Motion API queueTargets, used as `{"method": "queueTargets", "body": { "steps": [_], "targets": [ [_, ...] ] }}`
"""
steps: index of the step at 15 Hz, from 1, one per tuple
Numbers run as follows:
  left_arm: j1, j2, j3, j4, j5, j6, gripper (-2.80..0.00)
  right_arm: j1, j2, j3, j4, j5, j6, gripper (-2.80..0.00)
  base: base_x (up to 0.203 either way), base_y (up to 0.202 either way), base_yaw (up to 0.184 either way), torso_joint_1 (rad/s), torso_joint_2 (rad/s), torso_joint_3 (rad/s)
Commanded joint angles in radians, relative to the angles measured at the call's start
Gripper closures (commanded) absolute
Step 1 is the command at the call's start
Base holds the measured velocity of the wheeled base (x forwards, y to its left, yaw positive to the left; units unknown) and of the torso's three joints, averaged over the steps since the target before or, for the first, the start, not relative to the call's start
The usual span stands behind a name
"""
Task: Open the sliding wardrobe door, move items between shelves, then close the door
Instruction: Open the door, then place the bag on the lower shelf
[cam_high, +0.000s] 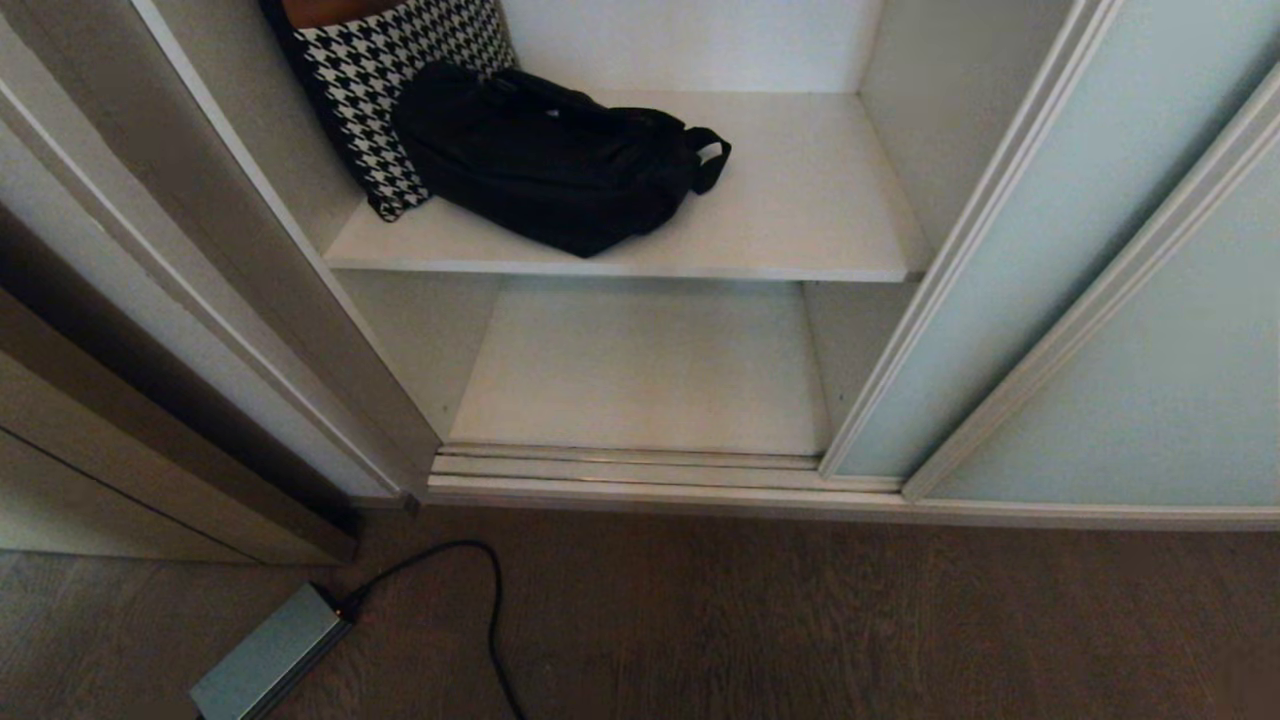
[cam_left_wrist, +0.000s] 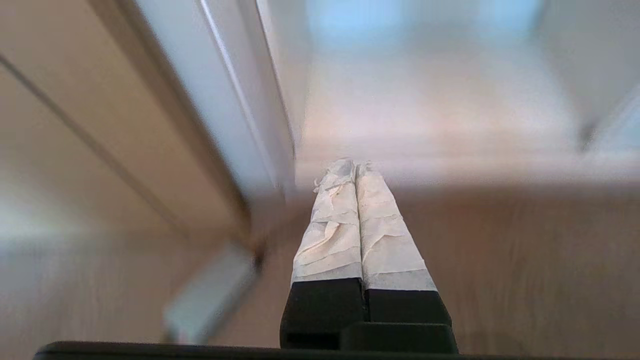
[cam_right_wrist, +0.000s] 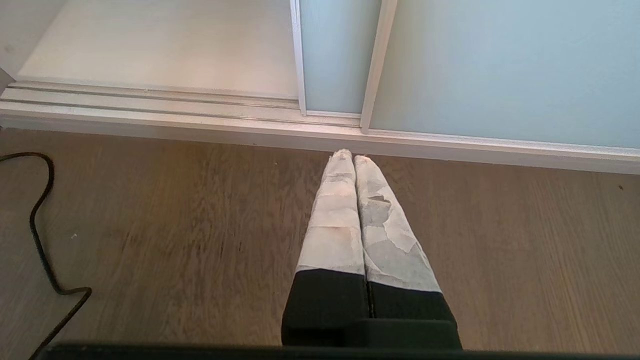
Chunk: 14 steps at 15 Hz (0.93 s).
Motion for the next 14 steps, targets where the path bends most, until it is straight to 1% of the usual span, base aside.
{"method": "queueTargets", "body": {
  "steps": [1,3,7,9,10,14],
  "targets": [
    [0.0,0.07,-0.185,0.04,-0.006,-0.016,0.0,0.0,-0.002,0.0,0.0,0.0,0.0,0.0,0.0,0.0,0.0,0.0,0.0,0.0],
    [-0.001,0.26,-0.315,0.052,-0.01,-0.072,0.0,0.001,-0.002,0.0,0.0,0.0,0.0,0.0,0.0,0.0,0.0,0.0,0.0,0.0],
    [-0.001,0.783,-0.771,0.064,-0.01,-0.262,0.0,0.0,-0.002,0.0,0.0,0.0,0.0,0.0,0.0,0.0,0.0,0.0,0.0,0.0],
    [-0.004,1.03,-0.987,0.065,-0.01,-0.373,0.0,0.001,-0.002,0.0,0.0,0.0,0.0,0.0,0.0,0.0,0.0,0.0,0.0,0.0],
    [-0.006,1.133,-1.065,0.065,-0.01,-0.42,0.0,0.0,-0.002,0.0,0.0,0.0,0.0,0.0,0.0,0.0,0.0,0.0,0.0,0.0],
    [-0.027,1.549,-1.349,0.065,-0.011,-0.655,0.0,0.001,-0.002,0.0,0.0,0.0,0.0,0.0,0.0,0.0,0.0,0.0,0.0,0.0]
  ]
}}
